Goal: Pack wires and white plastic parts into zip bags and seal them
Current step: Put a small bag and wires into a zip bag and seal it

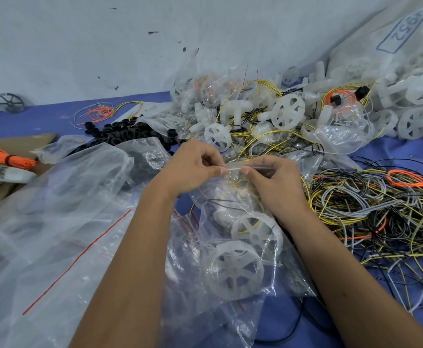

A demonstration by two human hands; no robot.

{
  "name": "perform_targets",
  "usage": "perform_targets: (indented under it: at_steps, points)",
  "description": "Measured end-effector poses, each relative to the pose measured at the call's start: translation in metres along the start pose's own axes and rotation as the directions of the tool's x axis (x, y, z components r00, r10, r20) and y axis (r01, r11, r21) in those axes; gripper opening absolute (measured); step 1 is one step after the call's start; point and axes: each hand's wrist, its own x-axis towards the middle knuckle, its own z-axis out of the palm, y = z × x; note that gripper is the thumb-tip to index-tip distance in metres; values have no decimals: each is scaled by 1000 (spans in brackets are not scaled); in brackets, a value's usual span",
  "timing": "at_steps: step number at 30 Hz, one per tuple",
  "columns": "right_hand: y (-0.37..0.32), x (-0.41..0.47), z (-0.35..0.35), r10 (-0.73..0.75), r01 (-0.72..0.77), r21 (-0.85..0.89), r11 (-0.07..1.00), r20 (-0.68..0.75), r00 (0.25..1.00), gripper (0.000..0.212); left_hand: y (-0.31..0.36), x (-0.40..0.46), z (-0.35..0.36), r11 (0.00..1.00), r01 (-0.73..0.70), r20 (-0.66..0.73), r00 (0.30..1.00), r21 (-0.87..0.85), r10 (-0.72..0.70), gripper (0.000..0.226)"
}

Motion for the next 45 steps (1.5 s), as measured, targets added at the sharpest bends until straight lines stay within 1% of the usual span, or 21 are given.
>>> perform_targets:
  at_steps: [5,11,13,18,24,26,29,34,36,39,42,45]
  points:
    - [0,0,-1,9,-9,7,1000,-6,1000,7,-4,-1,-5,997,49,5,999,-63,-49,9]
    - [2,1,1,0,0,6,1000,-8,1000,5,-8,-4,-5,996,68,-2,998,-49,-69,15]
    - [2,1,1,2,-2,6,1000,-12,1000,4,-9,-3,-5,995,73,-11,997,-68,-73,13]
    - [2,1,1,16,-16,8,1000,-25,1000,5,-17,-5,-11,988,118,33,993,-96,-115,16]
    - [0,-1,0,3,-2,33,999,-15,1000,7,-18,-5,-9,988,89,-5,996,-128,-91,11]
    - [0,-1,0,2,-1,45,999,-31,1000,10,-19,-6,-11,980,106,-23,994,-165,-111,11]
    - [0,0,0,12,-10,59,998,-39,999,14,-21,-9,-15,971,142,-11,989,-194,-147,13]
    - [0,0,1,25,-23,46,999,-49,998,7,-20,-9,-13,978,129,-15,991,-163,-134,16]
    - [0,0,0,31,-27,48,998,-68,997,7,-21,-8,-12,978,114,-33,992,-172,-122,14]
    - [0,0,-1,42,-38,53,998,-88,995,8,-27,-8,-16,971,135,-35,989,-198,-145,8]
    - [0,0,-1,40,-34,57,998,-94,995,9,-34,-11,-20,967,151,-20,987,-203,-158,11]
    - [1,0,0,35,-30,58,998,-89,995,7,-34,-11,-21,970,108,-38,992,-216,-119,14]
